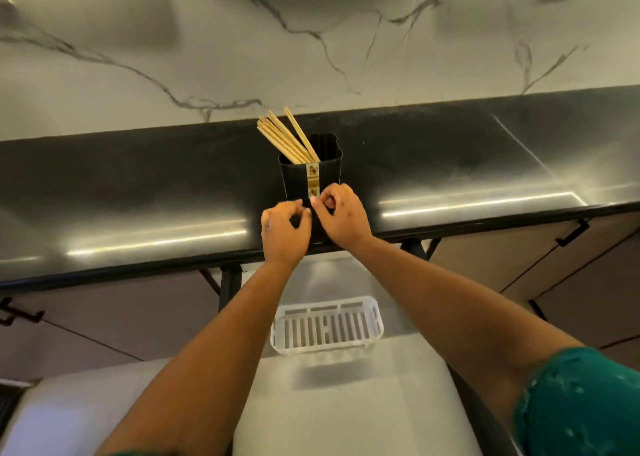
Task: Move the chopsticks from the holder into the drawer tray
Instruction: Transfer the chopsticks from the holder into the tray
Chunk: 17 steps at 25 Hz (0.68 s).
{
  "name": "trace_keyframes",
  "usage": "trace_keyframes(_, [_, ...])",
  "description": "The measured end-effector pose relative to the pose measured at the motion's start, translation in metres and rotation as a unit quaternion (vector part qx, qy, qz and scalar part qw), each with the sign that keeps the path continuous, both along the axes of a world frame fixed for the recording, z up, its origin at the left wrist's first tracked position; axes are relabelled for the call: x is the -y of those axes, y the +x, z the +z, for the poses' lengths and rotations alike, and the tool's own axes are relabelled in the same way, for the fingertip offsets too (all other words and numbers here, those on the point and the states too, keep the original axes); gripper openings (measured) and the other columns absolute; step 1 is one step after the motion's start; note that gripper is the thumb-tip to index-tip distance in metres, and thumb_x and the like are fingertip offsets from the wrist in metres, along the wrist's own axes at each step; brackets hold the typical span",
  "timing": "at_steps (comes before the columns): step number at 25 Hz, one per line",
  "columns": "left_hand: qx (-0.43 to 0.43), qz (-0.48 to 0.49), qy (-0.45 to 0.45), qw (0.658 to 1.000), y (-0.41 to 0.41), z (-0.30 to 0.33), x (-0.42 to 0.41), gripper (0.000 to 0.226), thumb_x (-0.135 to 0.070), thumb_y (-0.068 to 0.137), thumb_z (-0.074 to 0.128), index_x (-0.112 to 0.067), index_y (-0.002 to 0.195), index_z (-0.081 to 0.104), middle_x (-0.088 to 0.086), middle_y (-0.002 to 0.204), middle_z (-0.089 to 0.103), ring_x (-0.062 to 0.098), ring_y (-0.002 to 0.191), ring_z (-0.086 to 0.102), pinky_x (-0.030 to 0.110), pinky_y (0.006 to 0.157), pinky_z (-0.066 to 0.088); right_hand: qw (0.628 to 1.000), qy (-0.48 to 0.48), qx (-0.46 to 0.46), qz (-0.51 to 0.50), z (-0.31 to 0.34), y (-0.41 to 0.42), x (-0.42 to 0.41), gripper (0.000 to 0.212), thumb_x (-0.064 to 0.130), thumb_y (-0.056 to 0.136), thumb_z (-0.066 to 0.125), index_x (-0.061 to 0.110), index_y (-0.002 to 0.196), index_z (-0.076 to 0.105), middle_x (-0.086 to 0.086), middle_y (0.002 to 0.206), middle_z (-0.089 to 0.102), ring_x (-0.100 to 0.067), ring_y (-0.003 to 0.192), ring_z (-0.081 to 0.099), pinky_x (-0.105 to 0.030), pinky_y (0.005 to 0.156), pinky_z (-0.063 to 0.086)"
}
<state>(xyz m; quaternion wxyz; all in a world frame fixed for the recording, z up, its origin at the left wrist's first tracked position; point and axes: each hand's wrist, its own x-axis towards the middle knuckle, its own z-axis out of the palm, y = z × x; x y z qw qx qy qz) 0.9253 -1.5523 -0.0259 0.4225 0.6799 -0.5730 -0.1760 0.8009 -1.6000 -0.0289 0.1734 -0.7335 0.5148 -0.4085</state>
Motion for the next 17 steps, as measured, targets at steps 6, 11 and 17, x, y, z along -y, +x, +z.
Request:
trace_keyframes(6, [-0.138, 0.031, 0.031, 0.99, 0.024, 0.054, 0.075, 0.053, -0.016, 0.09, 0.055, -0.021, 0.141, 0.042, 0.0, 0.139, 0.052, 0.02, 0.134, 0.037, 0.038, 0.112, 0.033, 0.996, 0.084, -0.019, -0.002, 0.056, 0.033, 0.113, 0.031, 0.014, 0.087, 0.059, 0.01, 0.118, 0.06, -0.01, 0.119, 0.056, -0.021, 0.107, 0.056, -0.03, 0.092, 0.046])
trace_keyframes(11, [-0.227, 0.05, 0.066, 0.97, 0.048, 0.037, 0.109, 0.054, -0.022, 0.091, 0.06, -0.023, 0.142, 0.04, -0.003, 0.137, 0.054, 0.017, 0.131, 0.045, 0.044, 0.109, 0.039, 0.954, 0.231, -0.187, -0.023, 0.061, 0.056, 0.189, 0.036, 0.02, 0.088, 0.064, 0.004, 0.12, 0.06, -0.014, 0.112, 0.063, -0.026, 0.104, 0.062, -0.035, 0.089, 0.049])
trace_keyframes(17, [-0.229, 0.039, 0.068, 0.97, 0.055, 0.021, 0.126, 0.05, -0.022, 0.091, 0.06, -0.023, 0.138, 0.044, -0.004, 0.133, 0.056, 0.016, 0.13, 0.045, 0.042, 0.106, 0.043, 0.889, 0.359, -0.282, 0.028, 0.05, 0.078, 0.229, 0.029, 0.022, 0.091, 0.06, 0.006, 0.116, 0.06, -0.014, 0.108, 0.063, -0.026, 0.098, 0.063, -0.043, 0.095, 0.051])
